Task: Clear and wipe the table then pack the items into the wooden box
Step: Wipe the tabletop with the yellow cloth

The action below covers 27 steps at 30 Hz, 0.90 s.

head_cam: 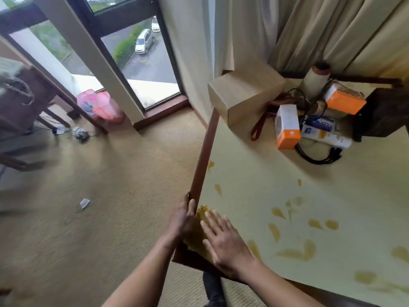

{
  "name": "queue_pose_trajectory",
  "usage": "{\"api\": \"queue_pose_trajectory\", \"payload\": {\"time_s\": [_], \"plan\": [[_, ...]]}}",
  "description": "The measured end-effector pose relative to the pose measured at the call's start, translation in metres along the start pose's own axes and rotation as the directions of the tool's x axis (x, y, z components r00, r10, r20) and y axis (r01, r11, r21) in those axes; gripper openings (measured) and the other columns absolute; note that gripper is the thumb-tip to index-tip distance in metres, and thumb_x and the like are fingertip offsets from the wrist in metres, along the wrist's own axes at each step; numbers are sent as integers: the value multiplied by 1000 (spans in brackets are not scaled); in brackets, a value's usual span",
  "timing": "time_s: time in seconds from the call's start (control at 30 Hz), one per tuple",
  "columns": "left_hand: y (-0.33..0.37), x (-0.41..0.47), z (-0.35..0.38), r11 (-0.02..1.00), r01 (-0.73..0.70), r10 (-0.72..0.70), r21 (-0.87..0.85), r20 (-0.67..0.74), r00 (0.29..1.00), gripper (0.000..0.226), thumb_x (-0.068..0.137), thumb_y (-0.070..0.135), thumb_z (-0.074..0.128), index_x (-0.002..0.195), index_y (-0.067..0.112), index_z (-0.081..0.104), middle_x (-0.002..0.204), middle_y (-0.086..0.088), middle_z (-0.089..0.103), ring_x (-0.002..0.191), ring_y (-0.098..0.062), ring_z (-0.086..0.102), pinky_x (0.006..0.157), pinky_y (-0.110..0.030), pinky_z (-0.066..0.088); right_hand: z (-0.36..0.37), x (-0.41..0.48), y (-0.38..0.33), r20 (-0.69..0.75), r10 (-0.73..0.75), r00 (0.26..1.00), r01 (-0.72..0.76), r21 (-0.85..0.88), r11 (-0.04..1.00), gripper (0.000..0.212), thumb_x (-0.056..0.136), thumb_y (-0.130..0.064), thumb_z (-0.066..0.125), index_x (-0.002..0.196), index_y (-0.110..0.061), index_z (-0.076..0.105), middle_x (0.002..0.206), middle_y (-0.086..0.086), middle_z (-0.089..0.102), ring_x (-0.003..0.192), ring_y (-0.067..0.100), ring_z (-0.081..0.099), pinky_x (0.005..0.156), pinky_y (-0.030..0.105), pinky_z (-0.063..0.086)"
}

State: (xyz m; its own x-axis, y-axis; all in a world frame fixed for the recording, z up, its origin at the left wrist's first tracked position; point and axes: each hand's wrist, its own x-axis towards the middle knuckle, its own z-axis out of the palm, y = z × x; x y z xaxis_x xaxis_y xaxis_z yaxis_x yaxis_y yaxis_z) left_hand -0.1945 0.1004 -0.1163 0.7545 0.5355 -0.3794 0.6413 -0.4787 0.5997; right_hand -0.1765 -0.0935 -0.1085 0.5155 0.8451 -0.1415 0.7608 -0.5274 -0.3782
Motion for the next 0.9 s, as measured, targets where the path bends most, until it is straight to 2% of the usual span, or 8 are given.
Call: {"api": "queue_pose_trajectory", "payload": {"time_s": [0.07, 0.17, 0.23, 0.3, 0.4, 0.53, 0.73, 0.9], "plan": [[3, 1, -1, 993, -28, 23, -114, -44, 999, 43, 109, 34, 37, 147, 17, 49, 138, -12, 64, 125, -29, 59, 104, -37, 45, 14, 2, -14, 10, 32, 999, -31, -65, 997, 64, 98, -47, 38, 151, -13, 43, 161, 10, 35, 151, 31, 26, 116, 46, 18], [8, 0, -3, 952, -41, 24, -305, -61, 998, 49, 109, 40, 29, 148, 20, 52, 142, -3, 62, 131, -17, 56, 109, -29, 41, 25, 4, -19, -4, 74, 997, -74, -100, 992, 67, 100, -43, 34, 158, -9, 26, 167, 9, 19, 155, 26, 8, 118, 46, 12], [5, 2, -2, 918, -56, 42, -392, -46, 998, 59, 105, 48, 24, 152, 22, 47, 151, 3, 54, 139, -8, 47, 117, -25, 34, 29, 14, -15, -7, 134, 991, -134, -82, 988, 68, 103, -42, 30, 160, -8, 15, 169, 10, 7, 156, 28, 4, 120, 47, 8], [-2, 6, 2, 893, -50, 48, -448, -17, 999, 64, 103, 48, 24, 157, 18, 38, 160, 3, 41, 147, -3, 34, 121, -22, 24, 28, 34, -6, -15, 242, 970, -242, -64, 968, 70, 102, -41, 31, 159, -3, 17, 168, 16, 8, 156, 32, 8, 121, 51, 10], [-8, 10, 8, 913, -75, 90, -402, 19, 996, 66, 103, 47, 24, 161, 17, 24, 168, 3, 23, 152, 1, 18, 125, -21, 14, 18, 81, 16, -48, 372, 927, -373, -29, 927, 72, 99, -40, 30, 155, 5, 22, 165, 25, 15, 154, 38, 12, 122, 54, 10], [-14, 13, 15, 962, -122, 134, -245, 32, 990, 68, 102, 45, 25, 164, 23, 7, 171, 9, 7, 152, 4, 5, 117, -7, 2, -6, 155, 53, -65, 389, 919, -393, -67, 917, 75, 96, -38, 18, 156, 6, 11, 166, 23, -1, 155, 36, -5, 124, 50, -3], [-9, 11, 17, 989, -135, 137, -58, 32, 990, 74, 97, 51, 15, 164, 28, -4, 172, 7, 5, 156, -14, 17, 116, -32, 29, -41, 228, 94, -63, 384, 921, -388, -107, 915, 70, 99, -41, 10, 160, -9, -3, 169, 11, -10, 155, 27, -13, 125, 46, -8], [-8, 10, 15, 988, -149, 151, -41, 52, 987, 78, 92, 48, 14, 163, 25, -6, 172, 4, 5, 156, -16, 17, 115, -33, 31, -23, 166, 64, -43, 361, 932, -363, -56, 930, 74, 100, -48, 12, 160, -8, 2, 169, 11, -5, 156, 29, -9, 126, 49, -2]]}}
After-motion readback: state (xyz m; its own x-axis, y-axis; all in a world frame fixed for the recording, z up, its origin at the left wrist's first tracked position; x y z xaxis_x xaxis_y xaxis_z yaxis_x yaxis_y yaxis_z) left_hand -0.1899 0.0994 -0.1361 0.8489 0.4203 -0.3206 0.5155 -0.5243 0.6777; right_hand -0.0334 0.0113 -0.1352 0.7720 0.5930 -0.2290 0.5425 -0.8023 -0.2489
